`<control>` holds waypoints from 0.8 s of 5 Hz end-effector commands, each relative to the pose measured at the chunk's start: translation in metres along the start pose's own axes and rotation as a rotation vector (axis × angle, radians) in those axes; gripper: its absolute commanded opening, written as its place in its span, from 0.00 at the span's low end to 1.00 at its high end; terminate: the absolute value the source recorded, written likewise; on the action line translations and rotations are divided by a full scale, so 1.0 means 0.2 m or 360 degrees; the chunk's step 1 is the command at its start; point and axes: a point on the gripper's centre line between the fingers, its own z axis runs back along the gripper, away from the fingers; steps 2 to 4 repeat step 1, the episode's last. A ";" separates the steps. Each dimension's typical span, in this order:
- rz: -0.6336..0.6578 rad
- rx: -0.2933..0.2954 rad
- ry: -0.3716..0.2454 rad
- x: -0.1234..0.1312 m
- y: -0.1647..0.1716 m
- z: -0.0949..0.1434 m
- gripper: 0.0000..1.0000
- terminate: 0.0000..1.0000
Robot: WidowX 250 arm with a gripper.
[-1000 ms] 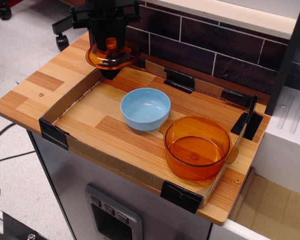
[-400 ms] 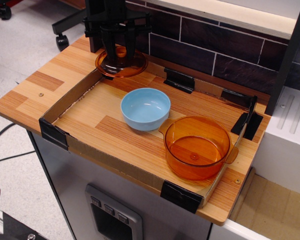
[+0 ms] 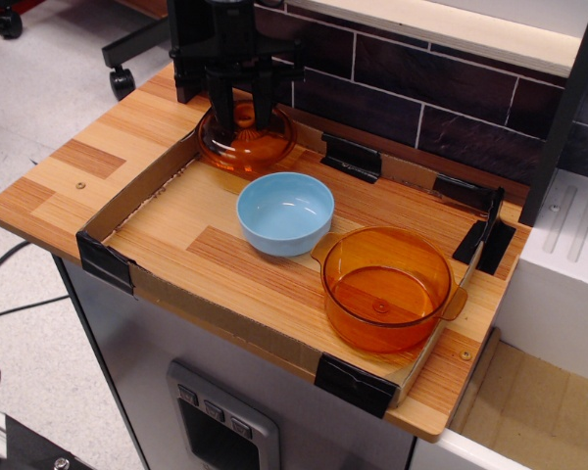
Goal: Take lid off pot
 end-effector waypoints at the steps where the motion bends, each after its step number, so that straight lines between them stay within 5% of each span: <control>1: -0.0063 0.0000 -0.0061 -0.04 -0.03 0.07 1.00 1.00; 4: -0.0063 0.0000 -0.0061 -0.04 -0.03 0.07 1.00 1.00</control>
